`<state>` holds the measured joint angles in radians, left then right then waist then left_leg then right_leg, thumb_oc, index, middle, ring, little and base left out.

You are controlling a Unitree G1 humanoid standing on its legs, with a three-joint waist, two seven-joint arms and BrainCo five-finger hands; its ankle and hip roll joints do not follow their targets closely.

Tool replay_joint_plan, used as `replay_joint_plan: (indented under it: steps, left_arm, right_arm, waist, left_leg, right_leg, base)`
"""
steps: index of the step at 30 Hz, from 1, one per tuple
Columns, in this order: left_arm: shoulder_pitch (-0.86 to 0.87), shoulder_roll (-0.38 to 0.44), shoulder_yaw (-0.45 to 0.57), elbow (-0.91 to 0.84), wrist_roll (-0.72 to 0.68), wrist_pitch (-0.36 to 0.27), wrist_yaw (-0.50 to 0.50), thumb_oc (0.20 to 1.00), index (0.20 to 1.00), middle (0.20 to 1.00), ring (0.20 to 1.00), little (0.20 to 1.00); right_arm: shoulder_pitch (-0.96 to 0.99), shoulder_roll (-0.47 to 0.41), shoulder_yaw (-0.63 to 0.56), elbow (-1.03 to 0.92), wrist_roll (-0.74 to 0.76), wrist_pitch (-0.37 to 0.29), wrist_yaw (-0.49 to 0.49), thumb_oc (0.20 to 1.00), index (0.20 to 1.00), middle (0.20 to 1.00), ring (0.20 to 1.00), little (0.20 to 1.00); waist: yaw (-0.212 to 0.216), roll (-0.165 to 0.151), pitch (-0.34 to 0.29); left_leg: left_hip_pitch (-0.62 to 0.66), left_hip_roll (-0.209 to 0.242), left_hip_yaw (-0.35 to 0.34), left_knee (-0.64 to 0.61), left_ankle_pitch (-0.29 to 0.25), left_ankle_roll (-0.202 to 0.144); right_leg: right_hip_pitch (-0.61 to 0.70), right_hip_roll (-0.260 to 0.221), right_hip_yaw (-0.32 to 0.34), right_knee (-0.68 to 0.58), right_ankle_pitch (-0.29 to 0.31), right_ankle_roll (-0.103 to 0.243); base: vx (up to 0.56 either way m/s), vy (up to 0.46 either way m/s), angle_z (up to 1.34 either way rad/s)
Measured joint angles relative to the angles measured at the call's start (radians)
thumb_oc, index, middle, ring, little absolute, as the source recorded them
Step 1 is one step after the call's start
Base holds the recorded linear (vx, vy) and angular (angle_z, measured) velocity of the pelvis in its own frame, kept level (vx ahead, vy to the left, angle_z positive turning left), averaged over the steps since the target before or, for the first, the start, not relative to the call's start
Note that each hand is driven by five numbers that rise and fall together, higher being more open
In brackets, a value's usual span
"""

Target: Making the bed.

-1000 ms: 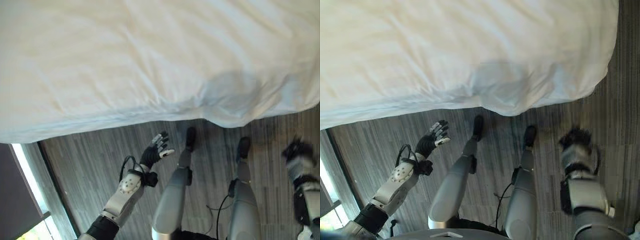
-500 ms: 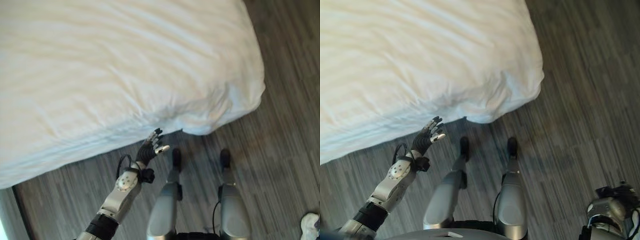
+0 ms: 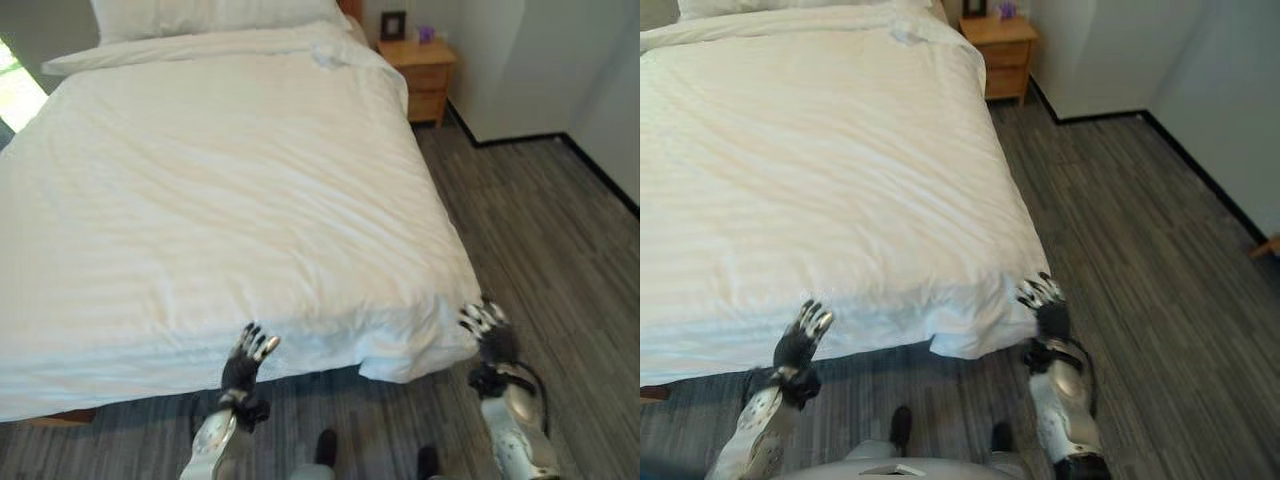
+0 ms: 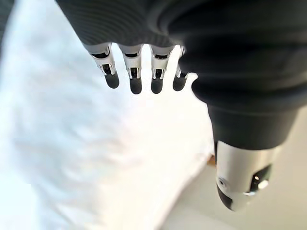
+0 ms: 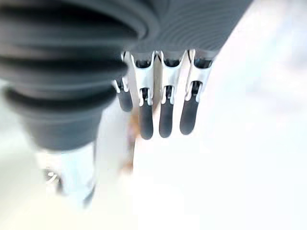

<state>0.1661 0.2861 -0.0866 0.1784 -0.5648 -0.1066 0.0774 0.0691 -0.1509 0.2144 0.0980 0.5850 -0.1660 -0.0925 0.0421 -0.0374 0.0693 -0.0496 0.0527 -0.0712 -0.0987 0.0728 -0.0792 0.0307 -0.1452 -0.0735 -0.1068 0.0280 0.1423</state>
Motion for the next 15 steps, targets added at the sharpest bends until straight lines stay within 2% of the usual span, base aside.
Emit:
replay_joint_plan:
  steps: [2,3,6,7,8,9,10,11,13,14,15]
  left_arm:
    - [-0.016,0.001,-0.005,-0.002,0.004,-0.005,0.000,1.000,1.000,1.000,1.000,1.000]
    - [-0.013,0.001,-0.005,0.001,0.007,-0.006,0.000,1.000,1.000,1.000,1.000,1.000]
    - [0.012,-0.002,-0.007,0.012,0.026,-0.008,-0.003,1.000,1.000,1.000,1.000,1.000]
    - [0.000,-0.014,-0.019,0.051,0.027,-0.013,-0.004,1.000,1.000,1.000,1.000,1.000]
    - [-0.012,-0.010,-0.038,0.073,0.029,-0.012,-0.005,1.000,1.000,1.000,1.000,1.000]
    - [-0.012,-0.005,-0.042,0.072,0.029,-0.011,-0.005,1.000,1.000,1.000,1.000,1.000]
    - [-0.013,-0.006,-0.037,0.071,0.030,-0.013,-0.005,1.000,1.000,1.000,1.000,1.000]
    - [-0.058,-0.008,-0.027,0.119,0.037,-0.010,-0.002,1.000,1.000,1.000,1.000,1.000]
    - [-0.061,0.002,-0.025,0.101,0.037,-0.017,-0.010,1.000,1.000,1.000,1.000,1.000]
    - [-0.065,0.009,-0.020,0.095,0.037,-0.019,-0.008,1.000,1.000,1.000,1.000,1.000]
    - [-0.060,0.034,-0.034,0.058,0.037,-0.020,-0.007,1.000,1.000,1.000,1.000,1.000]
  right_arm:
    - [0.002,-0.048,0.037,-0.055,-0.042,0.004,0.057,1.000,1.000,1.000,1.000,1.000]
    - [0.006,-0.066,0.035,-0.064,-0.058,0.007,0.069,1.000,1.000,1.000,1.000,1.000]
    - [0.040,-0.101,-0.001,-0.057,-0.080,0.012,0.092,1.000,1.000,1.000,1.000,1.000]
    - [0.032,-0.139,-0.020,-0.042,-0.099,0.014,0.090,1.000,1.000,1.000,1.000,1.000]
    - [0.046,-0.155,-0.040,-0.042,-0.110,0.013,0.087,1.000,1.000,1.000,1.000,1.000]
    - [0.066,-0.156,-0.056,-0.042,-0.114,0.016,0.081,1.000,1.000,1.000,1.000,1.000]
    - [0.079,-0.143,-0.060,-0.042,-0.113,0.018,0.075,1.000,1.000,1.000,1.000,1.000]
    - [0.077,-0.088,-0.113,-0.039,-0.113,0.016,0.063,1.000,1.000,1.000,1.000,1.000]
    - [0.078,-0.066,-0.111,-0.036,-0.113,0.012,0.054,1.000,1.000,1.000,1.000,1.000]
    - [0.079,-0.065,-0.109,-0.031,-0.115,0.012,0.056,1.000,1.000,1.000,1.000,1.000]
    - [0.079,-0.064,-0.109,-0.026,-0.116,0.012,0.054,1.000,1.000,1.000,1.000,1.000]
  waist:
    - [-0.001,-0.002,-0.009]
    - [-0.005,-0.014,-0.016]
    - [0.001,0.000,-0.009]
    - [0.001,0.054,0.035]
    - [-0.010,0.082,0.056]
    - [-0.021,0.082,0.064]
    - [-0.008,0.081,0.074]
    - [0.013,0.099,0.090]
    - [0.014,0.111,0.103]
    - [0.026,0.106,0.110]
    - [0.060,0.082,0.109]
  left_leg:
    - [0.002,-0.004,-0.007,0.000,0.003,0.004]
    - [0.005,-0.005,-0.008,0.000,0.002,0.003]
    - [0.002,-0.001,-0.004,0.000,-0.001,0.012]
    - [0.000,0.036,-0.013,0.003,-0.001,0.014]
    - [-0.007,0.047,-0.029,0.016,-0.001,0.015]
    - [-0.021,0.042,-0.038,0.022,-0.001,0.015]
    - [-0.017,0.058,-0.058,0.018,-0.002,0.009]
    - [-0.050,0.064,-0.052,0.055,-0.007,-0.011]
    - [-0.069,0.077,-0.109,0.096,-0.028,-0.028]
    - [-0.076,0.087,-0.124,0.116,-0.036,-0.040]
    - [-0.108,0.099,-0.109,0.155,-0.066,-0.069]
  right_leg:
    - [0.005,-0.004,-0.006,0.000,-0.002,0.002]
    - [0.008,-0.005,-0.007,0.000,-0.003,0.003]
    - [-0.011,-0.002,-0.004,0.035,-0.001,0.004]
    - [-0.108,0.019,0.026,0.230,-0.040,0.021]
    - [-0.171,0.028,0.044,0.352,-0.052,0.033]
    - [-0.205,0.026,0.052,0.394,-0.069,0.038]
    - [-0.224,-0.004,0.067,0.404,-0.097,0.047]
    - [-0.304,-0.107,0.104,0.527,-0.135,0.047]
    - [-0.259,-0.212,0.141,0.445,-0.119,0.062]
    - [-0.234,-0.268,0.151,0.406,-0.103,0.061]
    - [-0.225,-0.343,0.139,0.357,-0.068,0.056]
  base:
    - [0.03,0.022,0.10]
    - [-0.05,0.018,0.04]
    - [-0.09,-0.024,-0.07]
    - [-0.03,-0.081,-0.06]
    - [0.03,-0.231,0.16]
    - [0.10,-0.320,0.31]
    - [0.19,-0.508,0.23]
    - [0.15,-0.330,0.42]
    - [0.18,-0.499,0.56]
    - [0.30,-0.942,0.33]
    - [0.20,-0.633,0.31]
